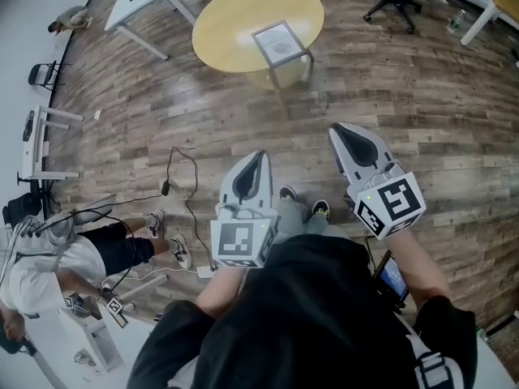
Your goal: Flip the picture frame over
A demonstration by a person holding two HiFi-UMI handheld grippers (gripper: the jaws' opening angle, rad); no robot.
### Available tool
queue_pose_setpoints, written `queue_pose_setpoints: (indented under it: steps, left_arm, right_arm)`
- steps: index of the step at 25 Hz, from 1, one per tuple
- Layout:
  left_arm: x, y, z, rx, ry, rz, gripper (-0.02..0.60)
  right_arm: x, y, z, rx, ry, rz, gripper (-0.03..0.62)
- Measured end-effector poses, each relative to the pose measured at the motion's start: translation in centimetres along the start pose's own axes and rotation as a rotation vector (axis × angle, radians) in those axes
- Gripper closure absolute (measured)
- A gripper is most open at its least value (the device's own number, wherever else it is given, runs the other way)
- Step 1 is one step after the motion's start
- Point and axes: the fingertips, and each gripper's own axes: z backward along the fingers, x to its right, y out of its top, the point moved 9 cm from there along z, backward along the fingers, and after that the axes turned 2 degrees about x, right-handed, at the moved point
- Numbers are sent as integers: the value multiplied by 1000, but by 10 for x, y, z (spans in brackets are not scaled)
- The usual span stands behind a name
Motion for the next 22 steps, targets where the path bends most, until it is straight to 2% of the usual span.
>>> queue_pose_setpoints:
  steps: [9, 22]
  left_arm:
    - [-35, 4, -53, -7, -24, 16, 558]
    - [-138, 14, -136, 18, -43, 89, 558]
  right_arm:
    - [29, 3, -50, -24, -29, -6, 574]
    - [49, 23, -180, -32, -23, 41, 574]
